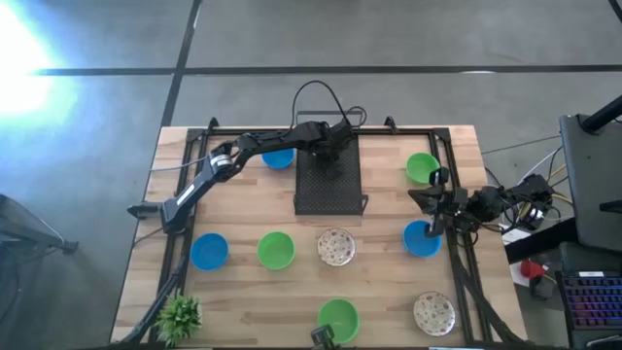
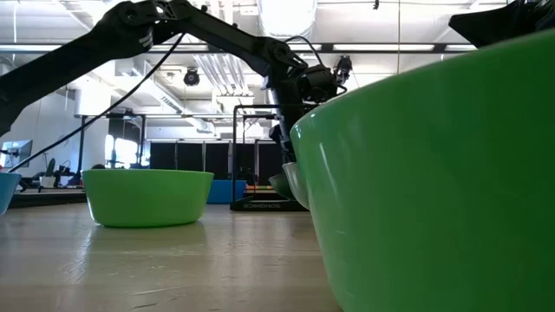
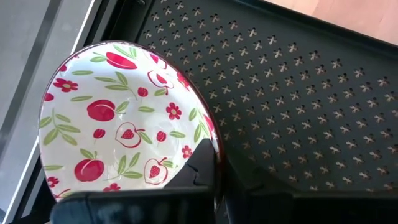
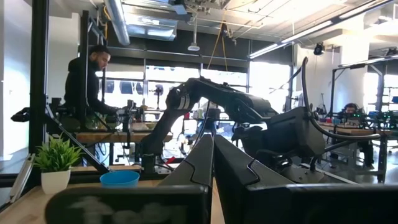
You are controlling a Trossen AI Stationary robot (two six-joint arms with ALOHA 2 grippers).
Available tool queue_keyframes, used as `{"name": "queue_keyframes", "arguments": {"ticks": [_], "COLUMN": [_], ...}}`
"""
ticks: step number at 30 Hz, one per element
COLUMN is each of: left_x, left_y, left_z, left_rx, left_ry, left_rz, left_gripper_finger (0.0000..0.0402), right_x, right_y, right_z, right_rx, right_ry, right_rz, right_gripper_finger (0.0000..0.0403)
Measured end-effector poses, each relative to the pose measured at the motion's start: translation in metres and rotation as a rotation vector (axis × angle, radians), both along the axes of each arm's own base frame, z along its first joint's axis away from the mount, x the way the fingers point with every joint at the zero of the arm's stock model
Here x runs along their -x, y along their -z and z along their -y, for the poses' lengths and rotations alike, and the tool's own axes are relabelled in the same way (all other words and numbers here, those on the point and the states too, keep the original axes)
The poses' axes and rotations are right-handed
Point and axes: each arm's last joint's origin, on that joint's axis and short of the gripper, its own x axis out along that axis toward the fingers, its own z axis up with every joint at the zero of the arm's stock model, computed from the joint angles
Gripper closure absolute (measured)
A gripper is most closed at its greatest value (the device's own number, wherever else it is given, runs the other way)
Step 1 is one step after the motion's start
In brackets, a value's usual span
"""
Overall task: Pick & Place Mini bowls
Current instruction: Put the top white bowl on the shelf
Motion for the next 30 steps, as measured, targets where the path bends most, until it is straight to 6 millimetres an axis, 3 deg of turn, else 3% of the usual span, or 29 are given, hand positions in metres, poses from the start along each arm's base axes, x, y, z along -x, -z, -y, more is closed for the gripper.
{"name": "queue_keyframes", "arguments": {"ticks": [30], "left_x": [-0.0046], "left_y": [-0.0025], "left_z": [-0.0017], "left_rx": [-0.024], "left_ry": [0.0], "left_rz": [0.053], "left_gripper_finger": [0.0378], "right_x": [0.0], "right_y": [0.0], "right_z": [0.0], "right_rx": [0.001], "right_ry": [-0.001], "right_rz": [0.0], "right_gripper_finger": [0.0394]}}
